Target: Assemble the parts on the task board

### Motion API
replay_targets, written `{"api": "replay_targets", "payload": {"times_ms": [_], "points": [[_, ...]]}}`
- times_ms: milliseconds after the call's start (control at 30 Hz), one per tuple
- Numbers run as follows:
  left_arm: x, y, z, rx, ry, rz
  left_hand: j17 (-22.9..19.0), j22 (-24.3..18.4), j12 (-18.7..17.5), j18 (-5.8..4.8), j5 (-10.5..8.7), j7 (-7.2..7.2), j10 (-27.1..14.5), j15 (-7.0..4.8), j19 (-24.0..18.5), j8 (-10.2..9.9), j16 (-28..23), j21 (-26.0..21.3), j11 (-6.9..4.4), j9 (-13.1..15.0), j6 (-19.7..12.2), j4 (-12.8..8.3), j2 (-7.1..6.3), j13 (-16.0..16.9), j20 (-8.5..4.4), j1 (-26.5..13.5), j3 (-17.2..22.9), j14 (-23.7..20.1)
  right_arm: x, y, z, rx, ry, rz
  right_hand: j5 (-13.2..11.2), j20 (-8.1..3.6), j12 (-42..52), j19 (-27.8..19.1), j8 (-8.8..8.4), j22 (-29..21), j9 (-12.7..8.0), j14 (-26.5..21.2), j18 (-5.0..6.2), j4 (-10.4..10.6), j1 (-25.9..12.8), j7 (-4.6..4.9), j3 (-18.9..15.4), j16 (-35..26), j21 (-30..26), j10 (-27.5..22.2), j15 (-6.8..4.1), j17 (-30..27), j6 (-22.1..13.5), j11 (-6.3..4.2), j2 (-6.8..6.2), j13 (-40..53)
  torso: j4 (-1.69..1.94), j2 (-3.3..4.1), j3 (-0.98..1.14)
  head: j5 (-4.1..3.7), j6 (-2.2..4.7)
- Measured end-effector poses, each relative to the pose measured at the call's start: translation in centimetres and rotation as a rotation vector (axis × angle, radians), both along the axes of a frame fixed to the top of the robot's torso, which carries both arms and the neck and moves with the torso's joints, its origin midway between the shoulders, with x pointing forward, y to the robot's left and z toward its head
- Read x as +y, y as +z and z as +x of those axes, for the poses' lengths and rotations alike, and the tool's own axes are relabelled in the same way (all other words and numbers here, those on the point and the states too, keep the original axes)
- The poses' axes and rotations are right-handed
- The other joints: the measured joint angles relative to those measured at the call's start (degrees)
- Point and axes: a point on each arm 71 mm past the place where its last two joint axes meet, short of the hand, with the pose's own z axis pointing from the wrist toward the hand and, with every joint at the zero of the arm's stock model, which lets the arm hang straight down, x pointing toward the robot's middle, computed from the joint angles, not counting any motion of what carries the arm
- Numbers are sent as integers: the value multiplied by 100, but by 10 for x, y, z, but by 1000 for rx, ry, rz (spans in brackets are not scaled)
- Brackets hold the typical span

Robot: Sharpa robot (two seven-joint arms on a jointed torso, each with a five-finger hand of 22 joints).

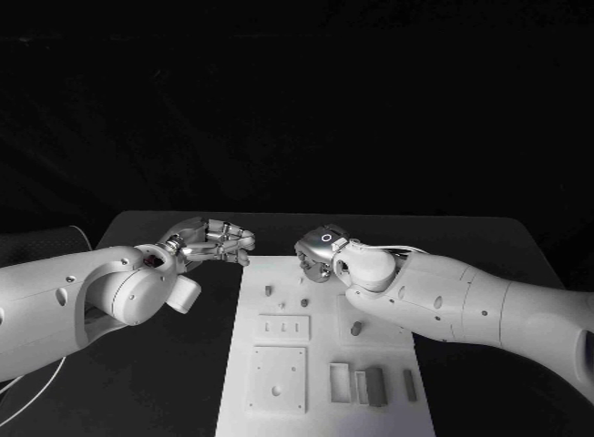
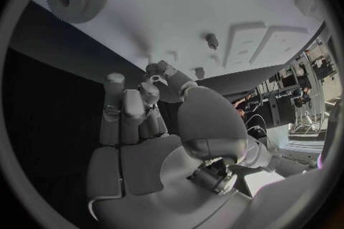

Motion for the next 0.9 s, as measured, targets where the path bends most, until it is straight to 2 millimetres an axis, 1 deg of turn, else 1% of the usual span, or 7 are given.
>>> {"api": "replay_targets", "payload": {"times_ms": [333,533,600,700,733,900], "points": [[0,1,0,-1,-1,2,5,0,-20,-3,0,0,0,0,0,0,0,0,0,0,0,0,0,0,0,0,0,0,0,-1,1,5,-6,-10,0,1,0,-1,-1,0,0,2,1,0,0,-5,0,0,0,11,0,0,5,-7,0,-9,3,4,-2,-3,-2],[0,1,0,-3,-1,2,10,0,-20,-3,0,0,0,0,0,0,0,0,0,0,0,0,0,-5,0,0,0,0,0,-2,2,5,-9,-12,0,3,0,-2,-5,0,-1,3,0,0,0,-5,0,0,0,-10,1,-7,5,15,0,-18,2,4,-3,3,-2],[0,1,0,-3,-1,2,10,0,-20,-4,0,0,0,0,0,0,0,0,0,0,0,0,0,-5,0,0,0,0,1,-2,2,4,-9,-12,0,3,0,-2,-35,0,0,3,0,0,-23,-5,0,0,0,-9,1,-7,5,15,-23,-28,1,5,-3,4,-2],[0,2,1,-4,-1,3,10,0,-20,-5,0,0,0,0,0,0,0,0,0,0,0,0,0,-5,0,0,0,0,2,-2,2,4,-9,-11,0,3,0,-3,-70,0,-6,7,0,0,-22,-5,0,0,0,-10,6,-16,5,16,-22,-42,0,5,-4,6,1],[0,2,1,-4,-1,3,10,0,-20,-6,0,0,0,0,0,0,0,-1,0,0,0,0,0,-5,0,0,0,0,3,-2,2,4,-10,-11,0,3,20,-3,-73,0,-11,10,0,0,-45,-5,0,0,0,-10,9,-16,5,18,-45,-49,0,5,-4,6,2],[0,2,1,-5,-1,3,15,0,-20,-7,0,0,0,0,0,0,0,-23,0,0,0,0,0,-5,0,0,0,0,3,-1,2,1,-13,-8,0,4,23,-3,-100,0,-18,11,0,0,-44,-5,0,0,0,-2,10,-22,5,28,-44,-50,1,7,-5,7,2]]}}
